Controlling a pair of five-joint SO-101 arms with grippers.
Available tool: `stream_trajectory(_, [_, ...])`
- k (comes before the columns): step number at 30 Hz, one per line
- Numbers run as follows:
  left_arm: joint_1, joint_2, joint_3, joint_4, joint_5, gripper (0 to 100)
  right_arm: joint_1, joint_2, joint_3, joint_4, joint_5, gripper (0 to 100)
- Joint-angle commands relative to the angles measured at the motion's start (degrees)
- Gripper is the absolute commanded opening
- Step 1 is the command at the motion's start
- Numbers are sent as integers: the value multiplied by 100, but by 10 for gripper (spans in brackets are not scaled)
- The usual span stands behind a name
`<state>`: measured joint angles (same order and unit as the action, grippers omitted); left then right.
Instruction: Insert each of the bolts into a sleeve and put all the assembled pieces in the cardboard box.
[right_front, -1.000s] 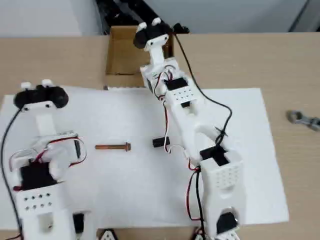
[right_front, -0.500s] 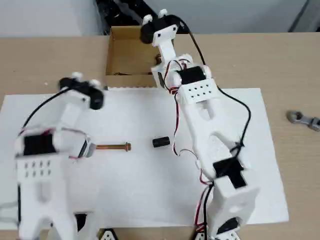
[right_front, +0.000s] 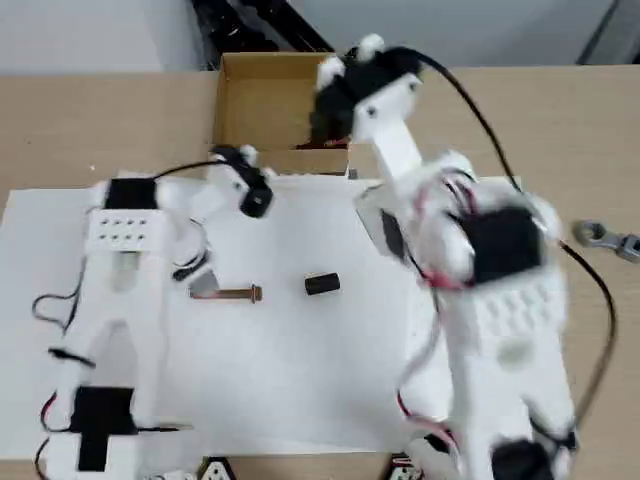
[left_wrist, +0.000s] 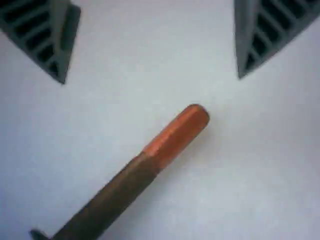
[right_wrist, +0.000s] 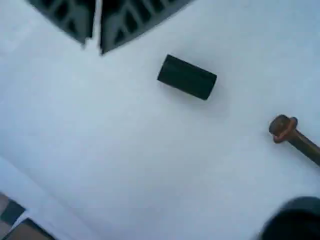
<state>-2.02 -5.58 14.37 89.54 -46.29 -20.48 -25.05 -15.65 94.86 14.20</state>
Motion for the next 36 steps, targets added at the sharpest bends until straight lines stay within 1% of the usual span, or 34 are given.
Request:
stream_trajectory(1, [246,53,-268,-70,-299,211,171,-1068,448,48,44,3])
stream_trajectory(4, [237,114,-233,-334,-633,211,321,-1842,1292,-13,70,3])
stream_trajectory(8, [360,413,-233,-466,-1046,211,532,-2818,2233,-22,79,3])
stream_trajectory(15, [396,1196,-233,-958,-1292,211,875,-4374,3393,-22,79,3])
stream_trajectory(19, [448,1547,-224,-1081,-1310,209,884,-4998,3930,-22,62,3])
stream_trajectory(24, [527,1864,-57,-1574,-1292,208,892,-5455,4334,-251,53,2])
stream_trajectory(29, [527,1916,295,-2013,-1143,207,892,-5569,4580,-453,53,2])
stream_trajectory(33, [545,1908,505,-2163,-1125,201,892,-5560,4607,-620,44,2])
stream_trajectory(36, [598,1908,523,-2119,-1116,128,892,-5560,4607,-673,44,2])
